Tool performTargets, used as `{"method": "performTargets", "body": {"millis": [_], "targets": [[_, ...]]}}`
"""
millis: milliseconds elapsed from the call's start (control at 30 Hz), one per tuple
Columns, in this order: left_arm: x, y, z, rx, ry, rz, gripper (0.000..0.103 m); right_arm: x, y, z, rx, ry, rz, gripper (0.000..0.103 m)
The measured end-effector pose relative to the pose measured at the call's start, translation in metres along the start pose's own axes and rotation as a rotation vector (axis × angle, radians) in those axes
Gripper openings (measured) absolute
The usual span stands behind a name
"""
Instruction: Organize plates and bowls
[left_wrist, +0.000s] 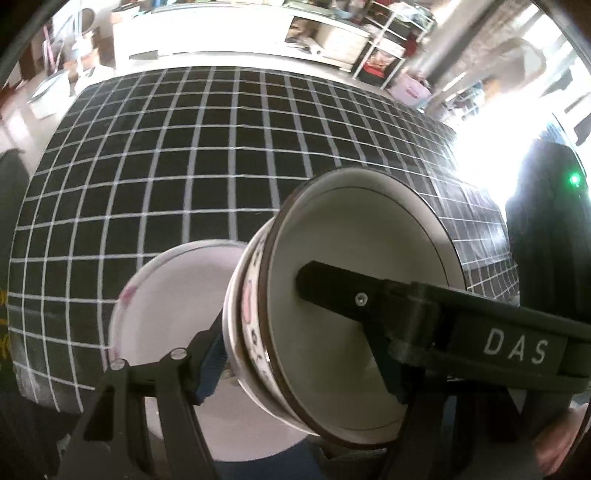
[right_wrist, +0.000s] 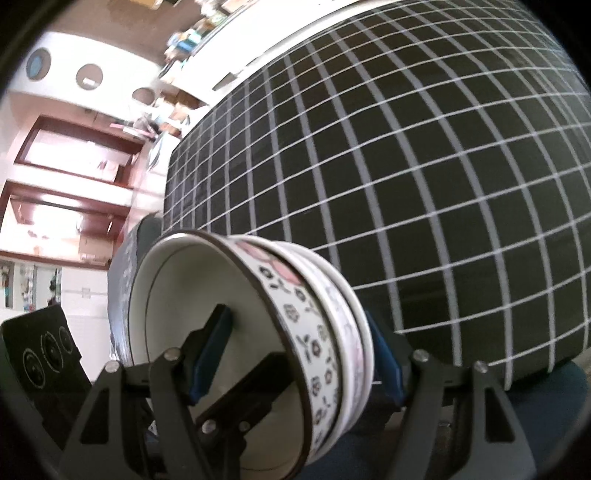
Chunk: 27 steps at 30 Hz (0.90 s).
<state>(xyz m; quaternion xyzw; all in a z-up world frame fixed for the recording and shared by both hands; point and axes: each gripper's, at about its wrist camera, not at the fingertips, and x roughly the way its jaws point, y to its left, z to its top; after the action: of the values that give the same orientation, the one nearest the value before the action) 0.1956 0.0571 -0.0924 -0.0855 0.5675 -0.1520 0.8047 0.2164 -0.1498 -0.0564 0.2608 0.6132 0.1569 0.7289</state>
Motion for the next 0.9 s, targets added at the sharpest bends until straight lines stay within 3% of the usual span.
{"method": "performTargets", "body": {"millis": [367, 900], "targets": [[0.020, 0.037, -0.019, -0.066, 0.054, 0.010, 0.068, 0.054, 0.012, -0.003, 0.016, 0.070, -0.018, 0.075], [0.011, 0.053, -0.047, -0.093, 0.038, -0.006, 0.068, 0.053, 0.008, -0.010, -0.019, 0.072, -0.037, 0.075]]}}
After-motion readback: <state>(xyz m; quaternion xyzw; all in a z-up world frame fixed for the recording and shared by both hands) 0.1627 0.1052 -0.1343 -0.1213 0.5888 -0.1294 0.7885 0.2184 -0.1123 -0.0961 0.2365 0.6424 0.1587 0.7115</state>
